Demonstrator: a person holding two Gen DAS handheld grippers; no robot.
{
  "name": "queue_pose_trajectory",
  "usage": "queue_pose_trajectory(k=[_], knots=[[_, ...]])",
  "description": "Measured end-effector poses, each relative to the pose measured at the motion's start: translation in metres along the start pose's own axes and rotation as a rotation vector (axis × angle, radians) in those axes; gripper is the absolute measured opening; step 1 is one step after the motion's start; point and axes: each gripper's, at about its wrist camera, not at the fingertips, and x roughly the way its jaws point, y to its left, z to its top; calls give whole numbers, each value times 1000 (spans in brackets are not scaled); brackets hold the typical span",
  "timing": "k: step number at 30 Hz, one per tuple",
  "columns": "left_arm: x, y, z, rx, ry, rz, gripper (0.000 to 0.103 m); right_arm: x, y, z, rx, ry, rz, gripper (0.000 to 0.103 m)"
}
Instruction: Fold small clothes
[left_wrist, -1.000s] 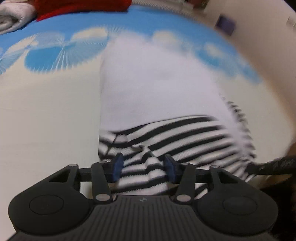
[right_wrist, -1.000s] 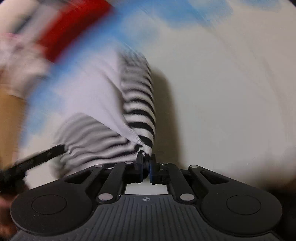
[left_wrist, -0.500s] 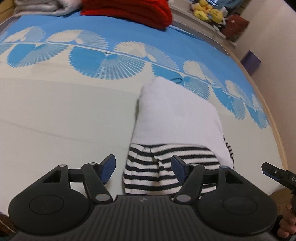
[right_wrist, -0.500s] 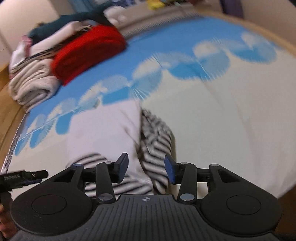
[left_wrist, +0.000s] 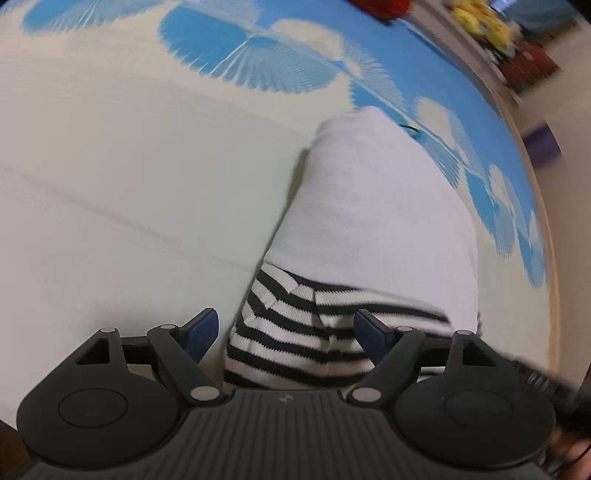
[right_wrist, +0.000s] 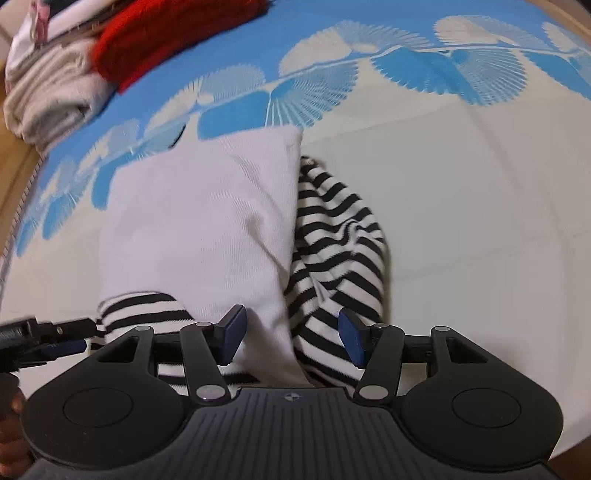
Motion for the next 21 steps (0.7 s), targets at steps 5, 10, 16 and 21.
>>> queue_pose_trajectory(k=[5, 10, 16, 21], knots=[[20, 7, 5, -100, 58, -15, 85, 21, 7, -5, 13, 31, -40, 52], [25, 10, 6, -112, 70, -16, 85, 21, 3, -6, 18, 3, -45, 2], [22, 4, -5, -31, 111, -92, 53, -2, -18, -3, 92, -116, -52, 1], [15, 2, -10, 51, 80, -61, 54, -6, -18, -5, 67, -134, -76, 1]])
